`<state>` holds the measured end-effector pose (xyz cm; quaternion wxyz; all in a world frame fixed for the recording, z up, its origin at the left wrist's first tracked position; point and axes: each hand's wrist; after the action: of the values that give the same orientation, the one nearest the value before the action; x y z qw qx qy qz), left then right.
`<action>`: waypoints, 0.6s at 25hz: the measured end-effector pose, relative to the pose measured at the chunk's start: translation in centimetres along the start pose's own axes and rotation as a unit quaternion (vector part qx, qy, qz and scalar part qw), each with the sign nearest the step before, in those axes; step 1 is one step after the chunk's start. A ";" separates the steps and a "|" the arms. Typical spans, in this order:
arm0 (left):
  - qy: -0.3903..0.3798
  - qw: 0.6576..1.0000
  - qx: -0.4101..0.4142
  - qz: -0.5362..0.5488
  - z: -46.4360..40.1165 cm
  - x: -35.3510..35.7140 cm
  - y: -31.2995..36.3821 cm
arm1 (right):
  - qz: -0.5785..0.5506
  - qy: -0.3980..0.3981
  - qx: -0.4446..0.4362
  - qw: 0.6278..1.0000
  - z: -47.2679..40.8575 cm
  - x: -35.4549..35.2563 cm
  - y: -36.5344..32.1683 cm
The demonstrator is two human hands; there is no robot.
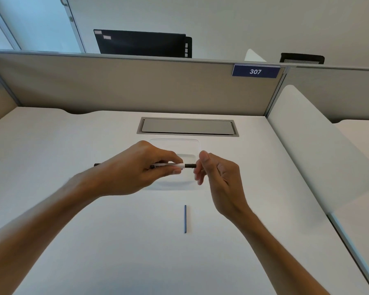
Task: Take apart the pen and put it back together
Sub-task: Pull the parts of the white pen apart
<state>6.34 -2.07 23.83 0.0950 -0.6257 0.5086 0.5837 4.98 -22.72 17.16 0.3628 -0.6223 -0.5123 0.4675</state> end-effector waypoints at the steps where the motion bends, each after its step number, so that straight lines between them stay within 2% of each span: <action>1: -0.002 1.000 0.001 -0.008 0.0 0.1 -0.1 | -0.011 -0.014 0.008 1.000 0.1 0.0 0.0; 5: -0.008 1.000 -0.001 -0.022 0.0 0.3 -0.2 | -0.019 -0.046 0.026 0.998 0.1 -0.5 -0.3; 15: 0.003 0.999 -0.008 -0.033 0.3 0.4 -0.7 | -0.003 -0.053 0.042 0.998 0.3 -1.3 -0.2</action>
<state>6.57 -1.72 23.05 0.1075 -0.6445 0.4835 0.5826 4.61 -23.92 17.55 0.3622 -0.5795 -0.5124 0.5201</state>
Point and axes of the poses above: each hand's wrist, its own z-axis away from the middle knuckle, its own x-axis out of the palm, y = z × x, and after that the axes turned 8 degrees about x, right-handed
